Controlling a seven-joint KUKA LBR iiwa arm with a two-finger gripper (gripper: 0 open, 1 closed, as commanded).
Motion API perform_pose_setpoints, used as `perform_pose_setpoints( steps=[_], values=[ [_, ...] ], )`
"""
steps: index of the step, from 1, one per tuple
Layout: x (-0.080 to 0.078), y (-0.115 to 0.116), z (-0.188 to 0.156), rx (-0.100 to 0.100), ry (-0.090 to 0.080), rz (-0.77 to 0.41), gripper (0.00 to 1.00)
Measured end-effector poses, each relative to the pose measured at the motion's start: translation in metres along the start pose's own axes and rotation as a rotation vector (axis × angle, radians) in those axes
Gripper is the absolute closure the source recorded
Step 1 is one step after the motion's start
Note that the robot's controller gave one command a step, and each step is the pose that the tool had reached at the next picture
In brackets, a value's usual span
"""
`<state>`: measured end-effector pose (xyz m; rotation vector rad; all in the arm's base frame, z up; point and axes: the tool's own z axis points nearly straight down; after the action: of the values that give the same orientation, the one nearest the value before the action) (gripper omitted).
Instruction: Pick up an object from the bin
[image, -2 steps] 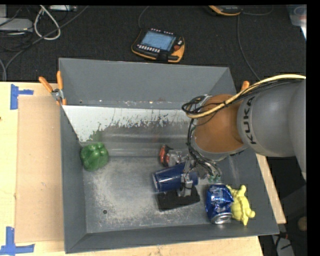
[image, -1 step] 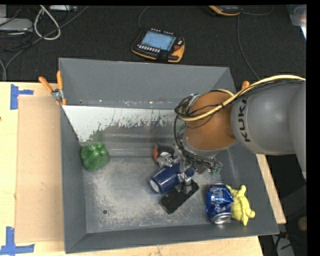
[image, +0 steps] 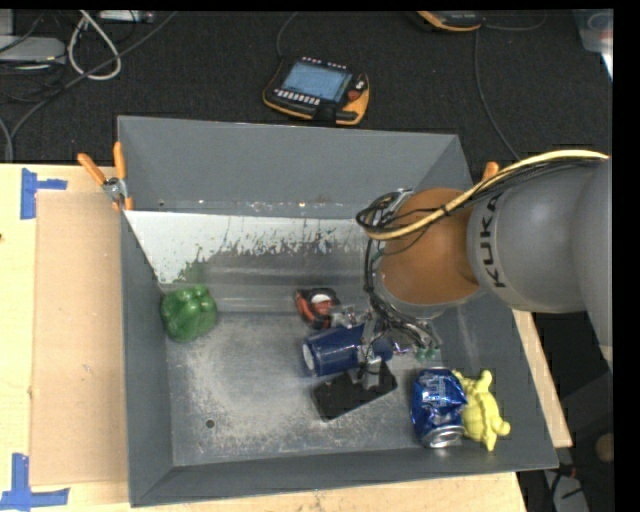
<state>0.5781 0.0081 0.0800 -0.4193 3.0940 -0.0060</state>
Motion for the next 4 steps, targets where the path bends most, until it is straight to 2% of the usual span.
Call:
perform_pose_setpoints(
  steps=[1, 2, 3, 4],
  values=[
    [0.010, 0.003, -0.017, -0.002, 0.008, 0.141, 1.00],
    [0.002, 0.011, -0.045, -0.002, 0.004, 0.028, 1.00],
    [0.003, 0.010, -0.033, -0.004, 0.007, 0.034, 1.00],
    [0.011, 0.008, -0.054, -0.003, 0.007, 0.034, 1.00]
  ],
)
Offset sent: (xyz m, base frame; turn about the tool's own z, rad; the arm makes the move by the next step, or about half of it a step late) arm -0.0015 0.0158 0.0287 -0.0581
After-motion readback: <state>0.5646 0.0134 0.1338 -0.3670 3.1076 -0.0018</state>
